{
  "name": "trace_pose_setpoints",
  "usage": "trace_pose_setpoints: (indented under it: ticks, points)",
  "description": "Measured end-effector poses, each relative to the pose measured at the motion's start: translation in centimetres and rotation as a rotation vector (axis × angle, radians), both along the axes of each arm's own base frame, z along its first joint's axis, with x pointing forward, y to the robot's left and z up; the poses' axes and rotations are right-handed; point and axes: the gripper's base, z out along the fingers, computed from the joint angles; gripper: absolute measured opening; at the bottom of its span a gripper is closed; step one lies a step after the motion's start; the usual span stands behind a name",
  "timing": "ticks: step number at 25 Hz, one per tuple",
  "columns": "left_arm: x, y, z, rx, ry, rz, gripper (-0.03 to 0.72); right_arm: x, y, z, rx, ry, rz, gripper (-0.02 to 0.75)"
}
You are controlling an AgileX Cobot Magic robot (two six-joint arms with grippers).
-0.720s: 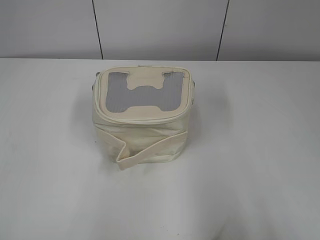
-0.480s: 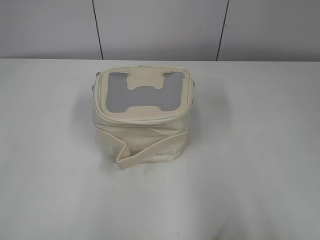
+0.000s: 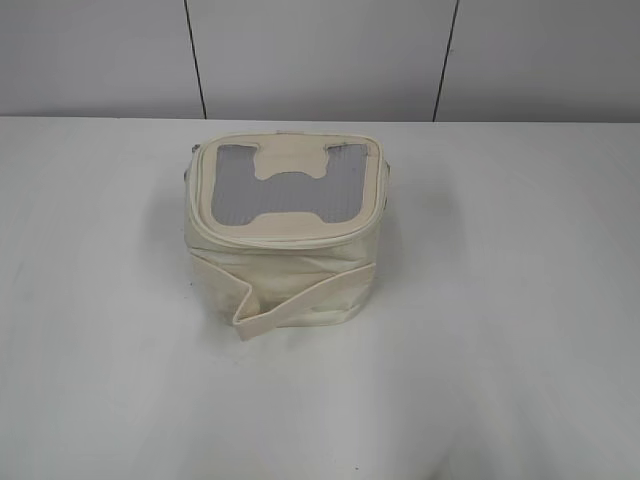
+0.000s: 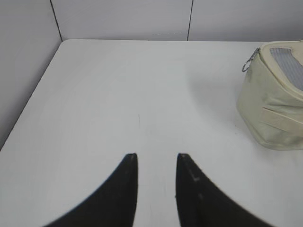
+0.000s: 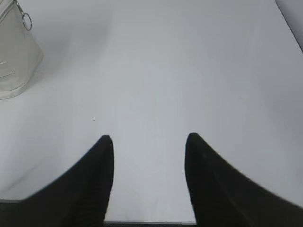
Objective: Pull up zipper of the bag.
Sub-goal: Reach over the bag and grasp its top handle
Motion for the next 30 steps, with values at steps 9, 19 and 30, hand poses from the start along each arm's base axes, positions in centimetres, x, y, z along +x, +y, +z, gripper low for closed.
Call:
trace_pose_setpoints:
  ticks: [9, 19, 30]
  points:
    - [0.0, 0.0, 0.0, 0.000, 0.000, 0.000, 0.218, 0.0, 0.3, 0.0, 0.027, -0.001, 0.020, 0.390]
    - [0.0, 0.0, 0.0, 0.000, 0.000, 0.000, 0.215, 7.6, 4.3, 3.1, 0.168, 0.008, 0.425, 0.377]
    - [0.0, 0.0, 0.0, 0.000, 0.000, 0.000, 0.212, 28.3, 8.5, 2.5, 0.230, 0.250, 0.668, 0.376]
